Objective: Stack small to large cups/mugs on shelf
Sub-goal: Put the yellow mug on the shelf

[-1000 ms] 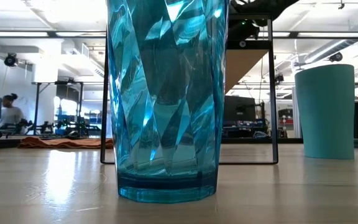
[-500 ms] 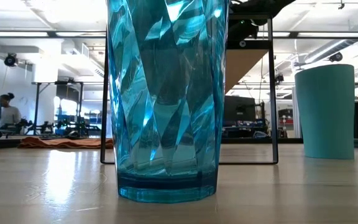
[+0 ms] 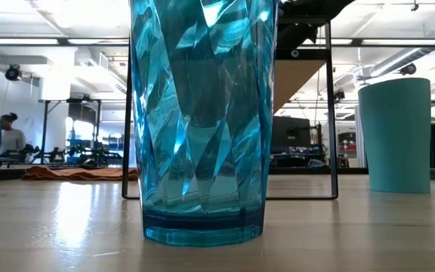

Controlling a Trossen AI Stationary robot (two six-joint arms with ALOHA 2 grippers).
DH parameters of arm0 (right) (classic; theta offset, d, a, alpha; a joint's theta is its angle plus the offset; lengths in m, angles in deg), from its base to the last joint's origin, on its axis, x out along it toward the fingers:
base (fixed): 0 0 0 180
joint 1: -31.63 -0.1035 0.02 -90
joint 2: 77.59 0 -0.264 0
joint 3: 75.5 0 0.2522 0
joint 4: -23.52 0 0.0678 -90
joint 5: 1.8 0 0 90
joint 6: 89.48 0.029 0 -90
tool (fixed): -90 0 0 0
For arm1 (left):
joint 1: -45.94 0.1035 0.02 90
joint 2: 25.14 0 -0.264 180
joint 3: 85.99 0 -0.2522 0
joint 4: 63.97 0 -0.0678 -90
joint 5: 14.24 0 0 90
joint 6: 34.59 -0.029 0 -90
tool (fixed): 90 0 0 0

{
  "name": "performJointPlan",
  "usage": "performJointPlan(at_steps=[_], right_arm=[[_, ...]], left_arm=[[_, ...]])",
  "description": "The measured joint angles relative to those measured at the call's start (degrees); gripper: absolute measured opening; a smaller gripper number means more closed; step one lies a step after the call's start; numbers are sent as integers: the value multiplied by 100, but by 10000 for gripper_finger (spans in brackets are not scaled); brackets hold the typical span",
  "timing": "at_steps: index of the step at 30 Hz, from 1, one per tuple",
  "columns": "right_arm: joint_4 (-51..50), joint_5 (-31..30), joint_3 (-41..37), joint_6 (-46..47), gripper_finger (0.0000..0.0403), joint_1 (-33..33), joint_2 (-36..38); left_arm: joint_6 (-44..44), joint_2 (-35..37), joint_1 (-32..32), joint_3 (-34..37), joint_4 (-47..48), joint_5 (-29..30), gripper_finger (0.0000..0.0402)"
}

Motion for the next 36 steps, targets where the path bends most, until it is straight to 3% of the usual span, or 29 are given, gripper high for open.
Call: performJointPlan(at_steps=[8,36], right_arm=[[-372,-569,4,-236,9,2,425],[-496,-532,-190,-124,9,-111,483]], left_arm=[[-261,-7,42,-3,-278,-29,0],[-453,-7,158,-2,-265,56,0]])
